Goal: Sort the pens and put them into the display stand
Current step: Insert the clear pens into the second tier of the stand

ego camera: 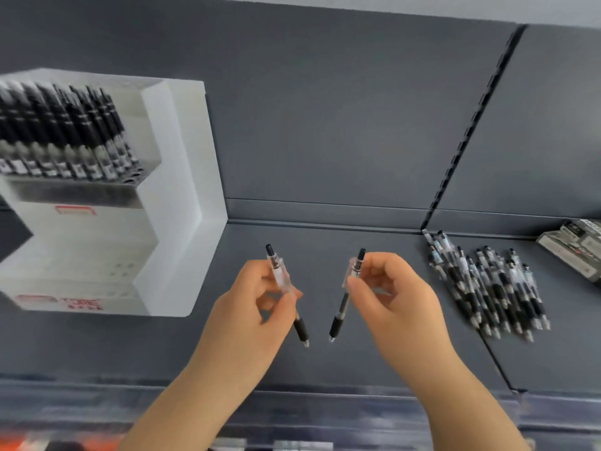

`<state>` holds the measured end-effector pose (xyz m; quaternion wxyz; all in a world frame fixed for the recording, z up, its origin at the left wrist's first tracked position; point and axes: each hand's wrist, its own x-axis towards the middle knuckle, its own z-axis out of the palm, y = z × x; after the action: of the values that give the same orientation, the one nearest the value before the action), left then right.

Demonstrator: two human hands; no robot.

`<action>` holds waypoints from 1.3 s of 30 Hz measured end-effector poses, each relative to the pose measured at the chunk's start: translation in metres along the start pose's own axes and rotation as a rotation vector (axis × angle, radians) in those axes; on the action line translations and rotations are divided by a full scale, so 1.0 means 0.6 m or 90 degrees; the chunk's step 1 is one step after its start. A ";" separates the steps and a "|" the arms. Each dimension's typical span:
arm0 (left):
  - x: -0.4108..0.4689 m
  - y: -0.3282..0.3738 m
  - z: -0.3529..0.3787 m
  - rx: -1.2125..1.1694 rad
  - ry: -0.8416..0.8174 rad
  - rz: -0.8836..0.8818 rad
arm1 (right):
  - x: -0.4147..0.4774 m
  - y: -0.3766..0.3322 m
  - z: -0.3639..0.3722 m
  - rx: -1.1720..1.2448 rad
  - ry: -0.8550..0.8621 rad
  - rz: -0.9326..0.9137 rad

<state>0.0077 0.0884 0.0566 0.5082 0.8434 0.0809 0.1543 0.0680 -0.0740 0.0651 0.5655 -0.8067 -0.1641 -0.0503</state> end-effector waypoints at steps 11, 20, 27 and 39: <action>-0.011 0.021 -0.024 0.057 0.101 0.002 | 0.024 -0.012 0.022 0.116 -0.047 0.008; 0.004 -0.001 -0.069 0.038 0.136 -0.004 | 0.043 -0.035 0.076 0.147 -0.089 -0.011; 0.026 -0.058 -0.186 -0.008 0.113 0.041 | 0.050 -0.097 0.189 0.122 -0.055 -0.051; 0.084 -0.168 -0.524 -0.054 0.068 0.131 | 0.069 -0.264 0.455 0.065 0.078 -0.130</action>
<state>-0.0504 0.4124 0.1139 0.5202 0.8154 0.0139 0.2535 0.0273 0.2365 0.1208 0.6068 -0.7513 -0.2128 -0.1487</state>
